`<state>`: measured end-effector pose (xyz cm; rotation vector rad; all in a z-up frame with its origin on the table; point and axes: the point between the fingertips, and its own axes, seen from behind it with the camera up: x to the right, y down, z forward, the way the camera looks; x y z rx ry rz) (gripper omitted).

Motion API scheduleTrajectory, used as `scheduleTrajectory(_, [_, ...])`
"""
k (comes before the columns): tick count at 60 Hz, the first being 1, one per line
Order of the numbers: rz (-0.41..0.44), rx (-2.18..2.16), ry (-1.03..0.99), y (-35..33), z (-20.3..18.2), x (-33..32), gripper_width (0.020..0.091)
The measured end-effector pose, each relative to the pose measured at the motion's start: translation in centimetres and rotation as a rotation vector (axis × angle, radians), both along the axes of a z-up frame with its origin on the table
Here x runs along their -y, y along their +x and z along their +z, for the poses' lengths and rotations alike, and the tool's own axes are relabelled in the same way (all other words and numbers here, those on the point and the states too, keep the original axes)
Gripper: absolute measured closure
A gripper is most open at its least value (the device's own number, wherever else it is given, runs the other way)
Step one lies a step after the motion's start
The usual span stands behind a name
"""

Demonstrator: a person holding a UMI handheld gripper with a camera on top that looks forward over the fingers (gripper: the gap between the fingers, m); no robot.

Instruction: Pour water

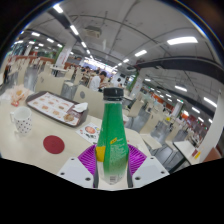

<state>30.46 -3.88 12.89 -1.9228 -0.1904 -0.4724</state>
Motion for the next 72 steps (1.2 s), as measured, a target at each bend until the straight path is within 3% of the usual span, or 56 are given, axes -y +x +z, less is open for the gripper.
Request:
scheduleTrajectory(15, [0.247,0.957,-0.193,-13.4,2.9,-4.7,0.0725])
scheduleTrajectory(33, [0.392,1.667,-0.373,-18.1,2.9,-8.4,0.0722])
scheduleTrajectory(39, [0.388,1.735,-0.386,-18.7,3.5,-8.7,0.0722])
scheduleTrajectory(58, [0.41,1.672,-0.395,-18.3,2.5,-9.6,0.072])
scheduleTrajectory(64, [0.427,1.332,-0.339,-19.5,1.1,-9.4,0.072])
scheduleTrajectory(72, [0.326,0.738,-0.165,-21.0,2.3,-9.0,0.0719])
